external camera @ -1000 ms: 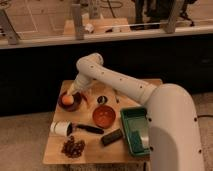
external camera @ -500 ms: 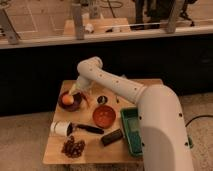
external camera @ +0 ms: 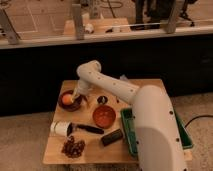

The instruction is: Stack bowls on top of each other

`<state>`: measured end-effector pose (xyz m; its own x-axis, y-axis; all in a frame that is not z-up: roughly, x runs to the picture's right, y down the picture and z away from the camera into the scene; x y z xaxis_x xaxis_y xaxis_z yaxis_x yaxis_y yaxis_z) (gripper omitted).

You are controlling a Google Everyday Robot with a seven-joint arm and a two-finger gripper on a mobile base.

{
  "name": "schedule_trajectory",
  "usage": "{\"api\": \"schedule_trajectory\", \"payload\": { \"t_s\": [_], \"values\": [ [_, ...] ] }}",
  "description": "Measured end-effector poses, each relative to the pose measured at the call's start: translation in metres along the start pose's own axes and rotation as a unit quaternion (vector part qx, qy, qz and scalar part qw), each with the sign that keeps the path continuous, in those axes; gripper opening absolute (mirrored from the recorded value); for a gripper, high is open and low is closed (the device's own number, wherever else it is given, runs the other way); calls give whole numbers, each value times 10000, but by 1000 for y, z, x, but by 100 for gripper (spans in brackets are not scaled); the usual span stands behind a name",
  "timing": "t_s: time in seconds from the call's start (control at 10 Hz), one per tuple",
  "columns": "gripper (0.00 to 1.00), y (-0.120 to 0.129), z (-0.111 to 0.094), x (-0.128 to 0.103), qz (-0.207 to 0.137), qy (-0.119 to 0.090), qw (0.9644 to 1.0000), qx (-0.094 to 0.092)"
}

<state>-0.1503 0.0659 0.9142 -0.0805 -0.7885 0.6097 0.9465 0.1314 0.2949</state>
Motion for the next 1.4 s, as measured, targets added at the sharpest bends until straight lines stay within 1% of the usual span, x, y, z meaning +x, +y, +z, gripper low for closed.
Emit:
{"api": "schedule_trajectory", "payload": {
  "t_s": [0.2,0.4,0.5,0.7,0.8,0.9,1.0,1.1,1.2,1.4],
  "values": [
    [58,6,10,-6,1,-98,9999,-56],
    [56,11,12,-14,55,-204,9997,-82],
    [50,13,8,-16,107,-253,9996,-38],
    [29,8,-12,-19,158,-314,9993,90],
    [21,8,-16,-24,156,-382,9991,86],
    [9,6,-17,-28,144,-440,9989,103],
    [2,4,-14,-39,97,-565,9983,79],
    [0,0,-13,-45,71,-619,9980,87],
    [0,-1,-12,-48,62,-652,9978,91],
    [0,-3,-13,-52,65,-788,9968,146]
  ]
}}
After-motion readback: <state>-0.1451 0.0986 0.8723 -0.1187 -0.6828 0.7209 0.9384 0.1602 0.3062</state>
